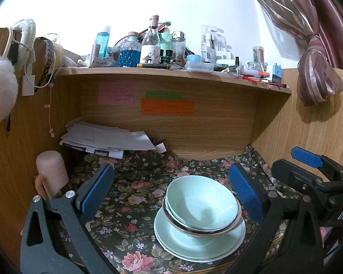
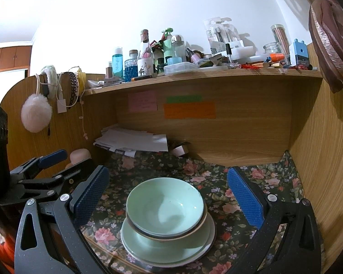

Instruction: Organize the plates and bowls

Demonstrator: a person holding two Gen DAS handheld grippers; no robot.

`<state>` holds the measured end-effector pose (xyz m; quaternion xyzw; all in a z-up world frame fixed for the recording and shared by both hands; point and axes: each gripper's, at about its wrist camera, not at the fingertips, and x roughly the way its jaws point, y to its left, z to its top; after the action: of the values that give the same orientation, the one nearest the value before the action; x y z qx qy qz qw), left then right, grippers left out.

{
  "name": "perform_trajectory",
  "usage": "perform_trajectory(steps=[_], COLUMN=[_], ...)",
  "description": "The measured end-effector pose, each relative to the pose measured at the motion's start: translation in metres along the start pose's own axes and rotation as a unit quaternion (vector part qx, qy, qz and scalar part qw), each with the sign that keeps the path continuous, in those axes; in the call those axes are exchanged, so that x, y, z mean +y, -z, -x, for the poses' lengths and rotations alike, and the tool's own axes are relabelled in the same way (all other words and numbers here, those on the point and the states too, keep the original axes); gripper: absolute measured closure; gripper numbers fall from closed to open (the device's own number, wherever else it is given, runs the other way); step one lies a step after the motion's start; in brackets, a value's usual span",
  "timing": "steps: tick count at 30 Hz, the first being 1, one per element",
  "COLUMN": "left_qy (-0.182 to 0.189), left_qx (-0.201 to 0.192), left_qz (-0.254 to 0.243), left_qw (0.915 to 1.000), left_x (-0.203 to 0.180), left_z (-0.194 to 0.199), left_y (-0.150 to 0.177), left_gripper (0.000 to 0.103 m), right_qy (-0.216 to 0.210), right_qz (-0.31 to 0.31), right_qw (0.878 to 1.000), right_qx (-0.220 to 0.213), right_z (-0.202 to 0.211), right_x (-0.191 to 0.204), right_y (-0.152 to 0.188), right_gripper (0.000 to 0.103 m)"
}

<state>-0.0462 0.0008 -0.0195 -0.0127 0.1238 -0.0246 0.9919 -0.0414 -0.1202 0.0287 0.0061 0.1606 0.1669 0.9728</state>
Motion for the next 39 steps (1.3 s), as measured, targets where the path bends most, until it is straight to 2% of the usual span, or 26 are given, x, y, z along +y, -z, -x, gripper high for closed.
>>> perform_trajectory(steps=[39], left_qy=[0.017], left_qx=[0.014], left_qz=[0.004], left_qw=[0.9998], left_x=[0.0005], left_z=[-0.0094], left_y=[0.0025], left_gripper=[0.001], right_qy=[-0.007], right_qz=[-0.006], right_qw=[1.0], right_qx=[0.006], right_z=[-0.0078], right_x=[-0.0051], right_y=[0.0], right_gripper=[0.0])
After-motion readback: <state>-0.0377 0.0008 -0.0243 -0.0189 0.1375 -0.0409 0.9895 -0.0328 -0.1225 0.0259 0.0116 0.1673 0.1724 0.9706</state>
